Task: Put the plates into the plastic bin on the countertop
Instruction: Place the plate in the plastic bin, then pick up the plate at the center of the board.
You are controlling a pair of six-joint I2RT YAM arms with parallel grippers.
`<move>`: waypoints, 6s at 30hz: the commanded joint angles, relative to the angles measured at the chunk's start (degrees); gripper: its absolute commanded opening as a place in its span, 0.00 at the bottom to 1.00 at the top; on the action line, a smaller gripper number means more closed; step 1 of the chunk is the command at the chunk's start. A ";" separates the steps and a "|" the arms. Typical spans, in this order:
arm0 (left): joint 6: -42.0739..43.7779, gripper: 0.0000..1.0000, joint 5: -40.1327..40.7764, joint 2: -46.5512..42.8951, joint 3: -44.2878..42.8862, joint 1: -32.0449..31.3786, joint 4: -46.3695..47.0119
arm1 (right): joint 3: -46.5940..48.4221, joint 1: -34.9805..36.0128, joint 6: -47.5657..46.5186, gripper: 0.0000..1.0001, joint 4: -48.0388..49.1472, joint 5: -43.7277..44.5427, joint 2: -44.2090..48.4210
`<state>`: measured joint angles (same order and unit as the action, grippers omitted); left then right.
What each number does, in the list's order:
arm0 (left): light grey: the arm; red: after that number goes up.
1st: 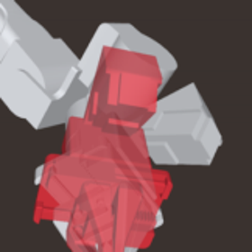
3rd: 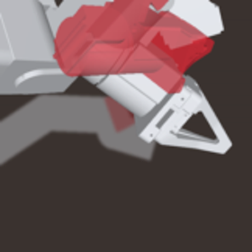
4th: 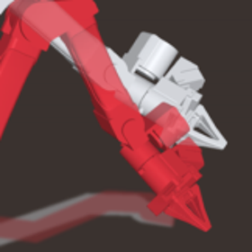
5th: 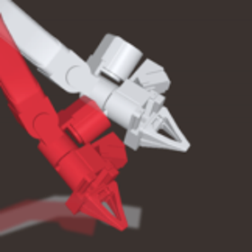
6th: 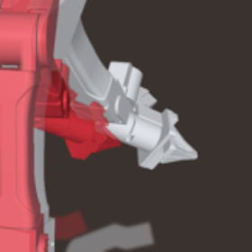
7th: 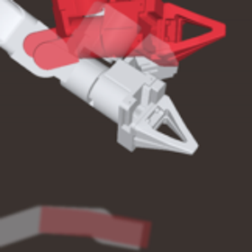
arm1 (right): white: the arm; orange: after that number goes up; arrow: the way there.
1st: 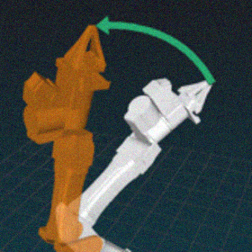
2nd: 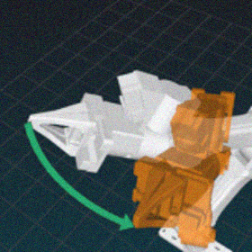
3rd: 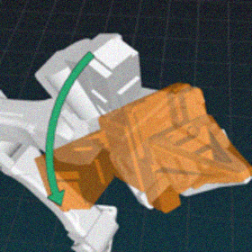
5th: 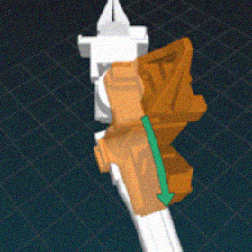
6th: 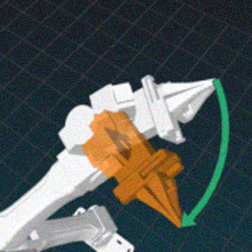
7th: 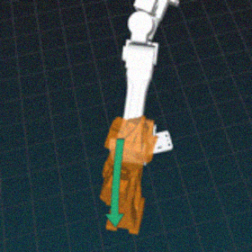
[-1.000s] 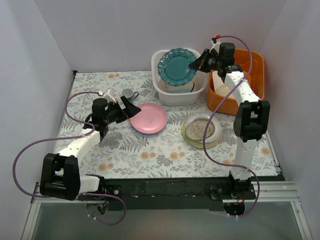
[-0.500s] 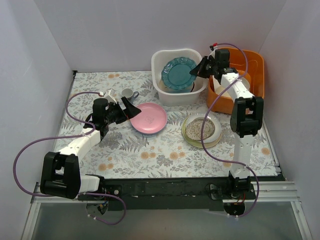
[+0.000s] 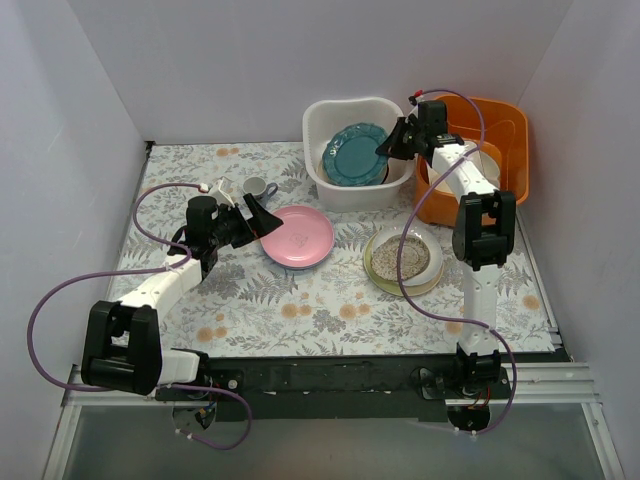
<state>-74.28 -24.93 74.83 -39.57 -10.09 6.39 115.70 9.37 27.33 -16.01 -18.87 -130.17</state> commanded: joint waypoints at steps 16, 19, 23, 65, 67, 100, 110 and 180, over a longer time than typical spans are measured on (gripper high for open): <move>1.42 0.98 -0.91 -0.30 -1.56 -0.11 -0.07 | 5.15 0.65 -3.07 0.16 -1.74 -0.02 1.94; 1.42 0.98 -0.82 -0.47 -1.47 -0.11 -0.15 | 6.73 0.74 -3.60 0.30 -3.85 0.15 1.76; 1.51 0.98 -0.91 -0.56 -1.47 -0.20 -0.15 | 7.08 0.65 -4.48 0.48 -5.17 1.03 2.55; 0.02 0.75 8.93 3.56 -1.47 -0.11 -9.38 | -16.88 8.12 -5.01 0.66 3.08 -5.91 23.89; -0.16 0.71 9.11 4.80 -1.39 -0.11 -9.47 | -19.80 8.56 -4.92 0.66 4.75 -6.35 26.00; 0.63 0.00 7.70 9.99 -4.81 -0.11 -10.26 | -30.53 8.65 -6.50 0.65 4.85 -8.64 31.64; 0.72 0.00 6.12 7.36 -4.81 -0.20 -9.65 | -31.41 8.65 -6.68 0.70 5.64 -10.74 32.26; -0.86 0.00 3.84 -3.64 0.99 -0.20 -1.03 | -35.99 12.78 5.98 0.74 20.94 -19.18 31.38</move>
<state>-74.17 -19.16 71.61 -36.05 -10.22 1.96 76.66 22.20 32.84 3.03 -35.16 -99.02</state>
